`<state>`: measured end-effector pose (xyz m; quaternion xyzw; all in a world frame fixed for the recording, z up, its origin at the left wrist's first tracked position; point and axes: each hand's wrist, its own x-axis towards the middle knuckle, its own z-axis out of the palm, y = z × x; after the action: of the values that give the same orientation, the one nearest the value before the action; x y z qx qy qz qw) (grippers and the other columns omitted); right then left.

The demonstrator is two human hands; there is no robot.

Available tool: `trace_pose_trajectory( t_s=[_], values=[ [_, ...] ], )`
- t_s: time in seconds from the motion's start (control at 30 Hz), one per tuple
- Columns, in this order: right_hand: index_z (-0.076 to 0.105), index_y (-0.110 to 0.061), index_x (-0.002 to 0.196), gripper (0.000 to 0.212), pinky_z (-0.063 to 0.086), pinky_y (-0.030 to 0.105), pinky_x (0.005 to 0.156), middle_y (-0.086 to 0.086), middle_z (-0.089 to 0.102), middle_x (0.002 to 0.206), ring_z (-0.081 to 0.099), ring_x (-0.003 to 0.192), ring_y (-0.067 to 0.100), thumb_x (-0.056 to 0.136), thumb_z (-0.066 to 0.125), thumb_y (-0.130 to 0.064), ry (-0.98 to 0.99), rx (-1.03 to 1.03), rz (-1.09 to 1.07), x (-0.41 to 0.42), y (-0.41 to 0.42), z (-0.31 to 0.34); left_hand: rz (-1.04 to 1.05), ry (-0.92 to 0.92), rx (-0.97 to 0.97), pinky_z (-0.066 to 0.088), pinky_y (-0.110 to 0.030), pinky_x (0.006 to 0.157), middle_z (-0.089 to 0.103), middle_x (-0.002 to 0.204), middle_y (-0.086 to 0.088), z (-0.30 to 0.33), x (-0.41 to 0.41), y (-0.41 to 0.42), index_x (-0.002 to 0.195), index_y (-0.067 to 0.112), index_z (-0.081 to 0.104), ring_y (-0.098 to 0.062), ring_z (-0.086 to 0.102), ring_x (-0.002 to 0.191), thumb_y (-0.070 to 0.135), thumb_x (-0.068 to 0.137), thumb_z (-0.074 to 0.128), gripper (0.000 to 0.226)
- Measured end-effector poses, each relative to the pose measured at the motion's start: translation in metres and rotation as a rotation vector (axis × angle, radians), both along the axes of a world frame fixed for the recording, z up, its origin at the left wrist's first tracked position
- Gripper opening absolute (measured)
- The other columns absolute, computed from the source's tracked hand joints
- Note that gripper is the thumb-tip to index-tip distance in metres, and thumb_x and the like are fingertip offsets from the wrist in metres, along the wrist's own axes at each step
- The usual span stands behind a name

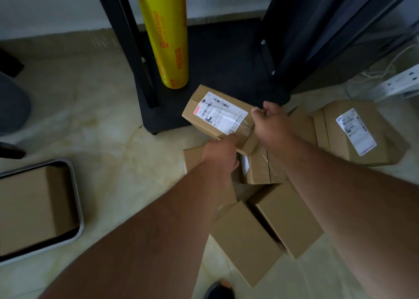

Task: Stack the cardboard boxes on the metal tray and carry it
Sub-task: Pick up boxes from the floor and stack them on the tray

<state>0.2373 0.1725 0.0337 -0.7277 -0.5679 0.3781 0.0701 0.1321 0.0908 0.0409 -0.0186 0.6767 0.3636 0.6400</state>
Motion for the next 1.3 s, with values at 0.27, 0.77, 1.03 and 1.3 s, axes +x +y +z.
trace_pose_trajectory(
  t_s=[0.27, 0.77, 1.03, 1.3],
  values=[
    [0.061, -0.024, 0.125, 0.024, 0.052, 0.026, 0.072, -0.002, 0.068, 0.117, 0.068, 0.102, 0.015, 0.103, 0.056, -0.032, 0.111, 0.106, -0.048, 0.009, -0.034, 0.006, 0.032, -0.116, 0.023, 0.062, -0.030, 0.076, 0.080, 0.100, 0.002, 0.007, -0.009, -0.017, 0.112, 0.021, 0.072, -0.007, 0.075, 0.072, 0.020, 0.100, 0.065, 0.014],
    [0.051, -0.019, 0.135, 0.041, 0.047, 0.017, 0.061, -0.006, 0.070, 0.118, 0.069, 0.098, 0.010, 0.098, 0.062, -0.031, 0.273, 0.097, -0.260, -0.068, -0.137, 0.056, -0.108, 0.380, 0.342, 0.059, -0.031, 0.089, 0.064, 0.126, 0.018, 0.039, -0.076, -0.106, 0.135, 0.047, 0.057, -0.006, 0.065, 0.111, 0.040, 0.096, 0.066, 0.040],
    [0.059, -0.027, 0.133, 0.101, 0.061, 0.038, 0.085, -0.009, 0.075, 0.116, 0.074, 0.102, 0.011, 0.053, 0.079, -0.086, 0.427, -0.144, -0.286, -0.117, -0.161, 0.057, -0.479, 0.694, 0.444, 0.014, -0.047, 0.129, 0.020, 0.170, 0.018, 0.051, -0.121, -0.153, 0.150, 0.057, 0.034, -0.007, 0.014, 0.157, 0.057, 0.091, 0.062, 0.065],
    [0.062, -0.026, 0.135, 0.096, 0.058, 0.051, 0.098, -0.004, 0.077, 0.120, 0.075, 0.107, 0.018, 0.055, 0.084, -0.075, 0.626, -0.444, -0.195, -0.160, -0.191, 0.049, -0.731, 0.917, 0.466, -0.014, -0.045, 0.128, 0.001, 0.174, 0.016, 0.050, -0.174, -0.189, 0.157, 0.050, 0.027, -0.007, -0.007, 0.160, 0.064, 0.090, 0.049, 0.072]
  ],
)
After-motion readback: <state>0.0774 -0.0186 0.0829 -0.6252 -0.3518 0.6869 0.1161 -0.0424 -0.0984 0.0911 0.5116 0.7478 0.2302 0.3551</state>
